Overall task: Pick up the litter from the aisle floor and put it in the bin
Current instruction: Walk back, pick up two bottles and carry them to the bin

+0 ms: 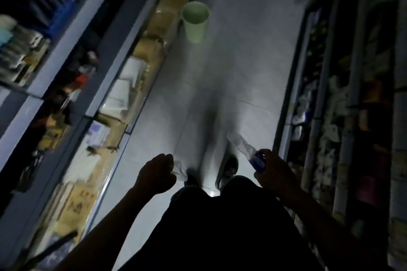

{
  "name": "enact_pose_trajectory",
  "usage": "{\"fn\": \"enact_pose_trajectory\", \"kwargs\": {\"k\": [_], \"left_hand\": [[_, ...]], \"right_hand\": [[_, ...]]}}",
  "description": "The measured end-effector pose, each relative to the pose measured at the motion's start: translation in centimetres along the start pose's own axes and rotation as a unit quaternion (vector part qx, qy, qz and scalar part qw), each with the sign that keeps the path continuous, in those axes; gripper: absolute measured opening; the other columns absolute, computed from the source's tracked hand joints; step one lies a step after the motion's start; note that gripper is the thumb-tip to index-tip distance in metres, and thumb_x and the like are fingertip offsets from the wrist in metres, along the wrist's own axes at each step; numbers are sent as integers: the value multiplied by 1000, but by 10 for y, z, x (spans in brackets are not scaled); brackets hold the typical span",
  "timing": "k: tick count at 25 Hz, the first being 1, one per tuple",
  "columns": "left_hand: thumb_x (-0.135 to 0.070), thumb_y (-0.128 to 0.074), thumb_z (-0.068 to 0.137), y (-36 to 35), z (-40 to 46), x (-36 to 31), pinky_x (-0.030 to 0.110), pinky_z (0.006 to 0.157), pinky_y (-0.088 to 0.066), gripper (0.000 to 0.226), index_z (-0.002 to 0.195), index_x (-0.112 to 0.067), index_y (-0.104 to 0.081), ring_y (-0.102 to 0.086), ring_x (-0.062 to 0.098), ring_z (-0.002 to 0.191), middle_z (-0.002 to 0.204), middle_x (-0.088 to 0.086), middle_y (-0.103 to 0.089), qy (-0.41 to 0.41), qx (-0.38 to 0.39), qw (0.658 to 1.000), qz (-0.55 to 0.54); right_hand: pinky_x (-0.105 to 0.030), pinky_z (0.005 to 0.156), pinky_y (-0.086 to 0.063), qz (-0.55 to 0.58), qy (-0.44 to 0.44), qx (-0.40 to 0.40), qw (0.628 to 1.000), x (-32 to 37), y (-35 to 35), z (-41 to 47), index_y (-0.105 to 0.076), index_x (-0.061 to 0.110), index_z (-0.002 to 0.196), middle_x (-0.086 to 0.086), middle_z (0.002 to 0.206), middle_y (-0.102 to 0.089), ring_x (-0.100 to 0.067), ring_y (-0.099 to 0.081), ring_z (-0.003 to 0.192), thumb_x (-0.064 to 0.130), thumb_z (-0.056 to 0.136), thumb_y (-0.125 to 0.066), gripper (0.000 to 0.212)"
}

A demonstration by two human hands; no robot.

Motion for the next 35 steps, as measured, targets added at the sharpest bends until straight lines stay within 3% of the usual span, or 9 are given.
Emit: {"fn": "enact_pose_trajectory", "kwargs": {"k": [8,13,18,22,26,29,32,35], "left_hand": [[-23,-65,74,31,101,-103,31,66,-37,18,85,-18,-51,-59,26,78,85,-2,-57,-104,11,992,67],[-21,-66,73,38,146,-148,30,63,-37,22,80,-23,-45,-56,23,75,80,-6,-52,-86,14,993,83],[-27,-72,74,39,156,-143,30,61,-36,31,77,-25,-41,-54,18,71,79,-5,-52,-19,18,998,64],[-21,-69,69,50,168,-118,29,60,-35,40,71,-32,-31,-55,21,69,74,-8,-49,46,9,999,11],[-23,-65,71,77,218,-105,30,66,-38,31,76,-30,-36,-54,19,77,79,-9,-50,106,2,994,1],[-21,-65,68,115,279,-113,32,70,-46,30,77,-30,-38,-60,25,80,79,-6,-54,102,-2,994,-28],[-17,-68,69,159,344,-143,30,68,-42,31,77,-27,-40,-56,22,75,79,-6,-54,66,-8,997,-32],[-21,-66,66,205,419,-180,32,69,-48,26,77,-28,-43,-63,26,79,80,-6,-57,31,-4,999,-20]], "right_hand": [[-44,90,-56,102,-99,-55,988,-84,27,-9,-54,28,136,-1,127,-65,-27,-66,109,35,68,-71,70],[-44,86,-55,126,-97,-33,987,-102,51,40,-51,31,131,1,124,-62,-25,-65,105,45,64,-61,69],[-41,86,-52,81,-35,-19,996,-68,104,113,-50,28,130,-2,124,-60,-28,-62,107,30,78,-72,57],[-43,86,-53,61,25,-6,998,-20,155,185,-50,29,128,0,120,-60,-28,-63,106,33,76,-73,57],[-44,85,-54,47,74,-15,996,29,201,259,-52,27,127,-2,115,-60,-30,-63,102,36,83,-72,49],[-43,86,-52,29,65,-28,997,56,235,303,-51,26,129,-3,118,-59,-29,-62,104,33,83,-74,52],[-43,86,-53,23,39,-20,999,67,261,331,-49,28,130,-1,119,-58,-28,-62,104,28,78,-73,57],[-45,88,-53,40,-2,-14,999,59,288,360,-49,27,135,-3,123,-59,-31,-63,109,35,75,-74,65]]}}
Point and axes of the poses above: each hand's wrist, its own z-axis towards the middle knuckle, its own y-axis out of the back of the hand, x = y × z, the point moved 6 cm from there along z, towards the middle knuckle
